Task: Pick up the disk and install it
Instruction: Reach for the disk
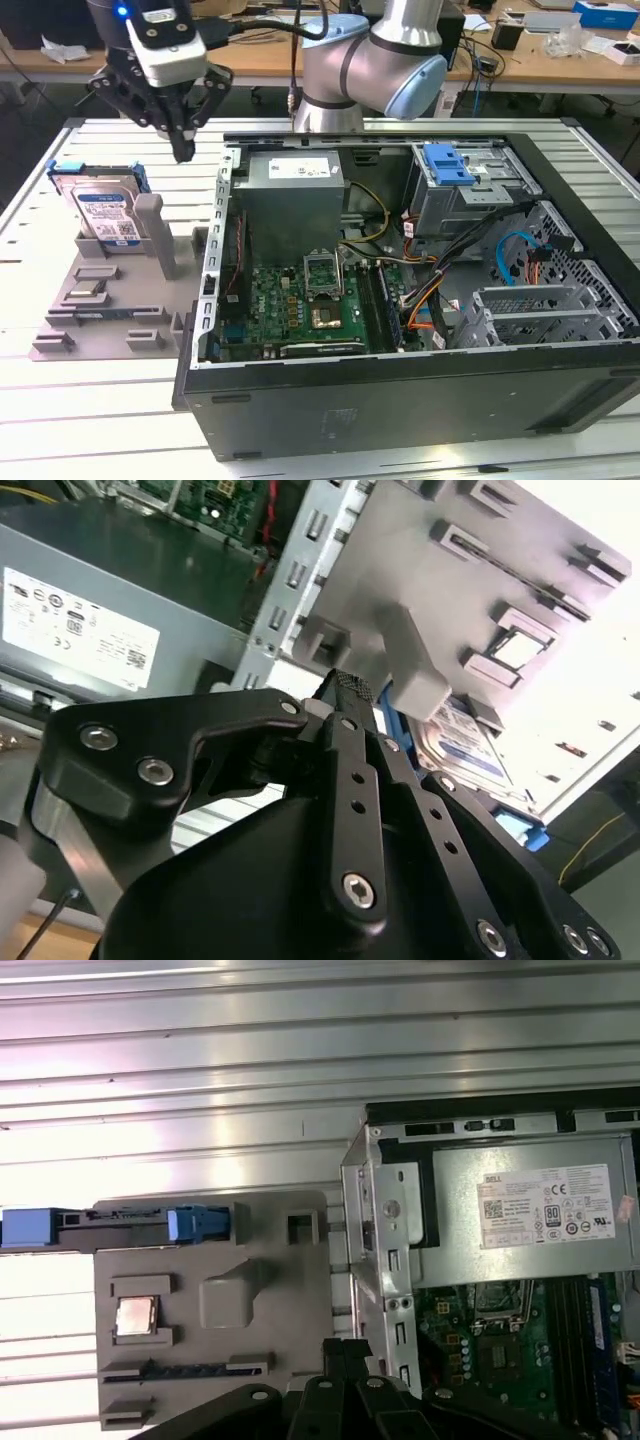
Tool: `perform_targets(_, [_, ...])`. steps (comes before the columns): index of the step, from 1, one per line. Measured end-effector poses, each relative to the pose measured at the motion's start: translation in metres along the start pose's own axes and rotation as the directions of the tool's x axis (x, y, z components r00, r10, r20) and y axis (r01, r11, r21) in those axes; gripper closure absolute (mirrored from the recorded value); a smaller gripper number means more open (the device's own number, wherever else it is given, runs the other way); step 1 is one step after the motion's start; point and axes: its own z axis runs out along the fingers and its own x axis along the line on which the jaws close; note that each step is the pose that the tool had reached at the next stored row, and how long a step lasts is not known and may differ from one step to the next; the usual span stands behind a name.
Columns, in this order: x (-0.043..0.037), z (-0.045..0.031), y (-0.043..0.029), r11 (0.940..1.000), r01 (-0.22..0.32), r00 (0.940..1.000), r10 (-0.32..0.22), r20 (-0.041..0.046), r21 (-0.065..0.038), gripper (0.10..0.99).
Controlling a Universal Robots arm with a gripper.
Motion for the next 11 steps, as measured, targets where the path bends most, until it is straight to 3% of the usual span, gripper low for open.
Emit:
perform_targets(3, [0.0123,0.0005,0.0000,1.0000,0.000,1.0000,0.000,-0.0001,0.000,0.984])
perform_targets(11, [0.0581,0.0016,0.0000,1.0000,0.000,1.0000,0.000,0.0000,0.000,0.984])
